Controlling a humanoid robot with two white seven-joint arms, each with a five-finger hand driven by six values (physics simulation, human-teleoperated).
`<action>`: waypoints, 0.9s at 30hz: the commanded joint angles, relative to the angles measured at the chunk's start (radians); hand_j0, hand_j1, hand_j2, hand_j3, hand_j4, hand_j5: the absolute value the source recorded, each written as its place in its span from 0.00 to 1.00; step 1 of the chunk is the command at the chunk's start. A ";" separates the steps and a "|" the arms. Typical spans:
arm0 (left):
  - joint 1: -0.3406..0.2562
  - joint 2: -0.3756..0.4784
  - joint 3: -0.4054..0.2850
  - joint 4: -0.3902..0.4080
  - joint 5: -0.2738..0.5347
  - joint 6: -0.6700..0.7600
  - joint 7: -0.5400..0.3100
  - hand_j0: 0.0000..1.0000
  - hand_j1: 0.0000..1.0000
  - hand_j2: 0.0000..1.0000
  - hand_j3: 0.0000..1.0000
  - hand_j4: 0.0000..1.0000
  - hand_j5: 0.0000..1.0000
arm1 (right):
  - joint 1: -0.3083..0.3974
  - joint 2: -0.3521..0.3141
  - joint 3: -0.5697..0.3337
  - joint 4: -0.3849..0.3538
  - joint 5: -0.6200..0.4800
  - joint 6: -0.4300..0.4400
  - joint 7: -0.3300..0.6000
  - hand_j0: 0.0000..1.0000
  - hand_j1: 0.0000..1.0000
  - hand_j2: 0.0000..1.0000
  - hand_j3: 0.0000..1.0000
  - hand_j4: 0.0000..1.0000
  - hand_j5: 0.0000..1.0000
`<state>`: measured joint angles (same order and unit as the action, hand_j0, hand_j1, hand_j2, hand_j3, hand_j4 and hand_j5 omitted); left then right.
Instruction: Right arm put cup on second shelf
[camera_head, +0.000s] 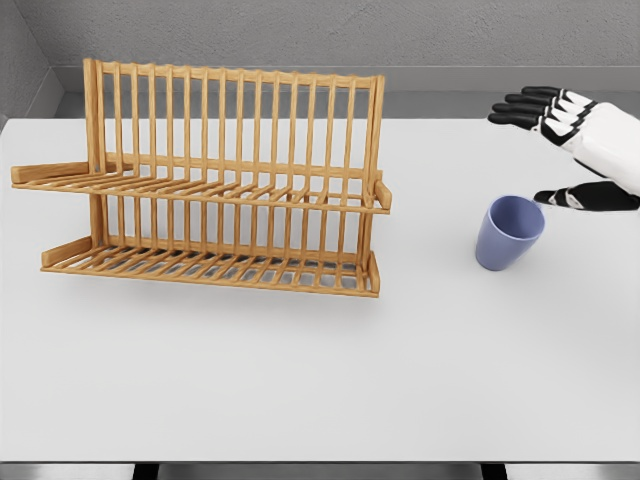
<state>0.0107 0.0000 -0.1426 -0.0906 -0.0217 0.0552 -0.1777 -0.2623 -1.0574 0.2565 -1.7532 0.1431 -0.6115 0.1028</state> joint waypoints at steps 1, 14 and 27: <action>0.000 0.000 0.000 0.000 0.000 0.000 0.000 1.00 1.00 1.00 1.00 1.00 1.00 | 0.000 -0.003 -0.002 0.000 -0.007 0.001 0.000 1.00 1.00 1.00 1.00 1.00 1.00; 0.000 0.000 0.000 0.000 0.000 0.000 0.000 1.00 1.00 1.00 1.00 1.00 1.00 | -0.011 -0.042 -0.109 0.081 -0.004 0.001 0.508 1.00 1.00 1.00 1.00 1.00 1.00; 0.000 0.000 0.000 0.000 0.000 0.000 0.000 1.00 1.00 1.00 1.00 1.00 1.00 | -0.370 0.027 0.237 0.172 0.003 0.001 0.508 1.00 1.00 1.00 1.00 1.00 1.00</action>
<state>0.0107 0.0000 -0.1426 -0.0906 -0.0217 0.0552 -0.1777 -0.6320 -1.0219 0.4828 -1.5824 0.1498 -0.6139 0.6106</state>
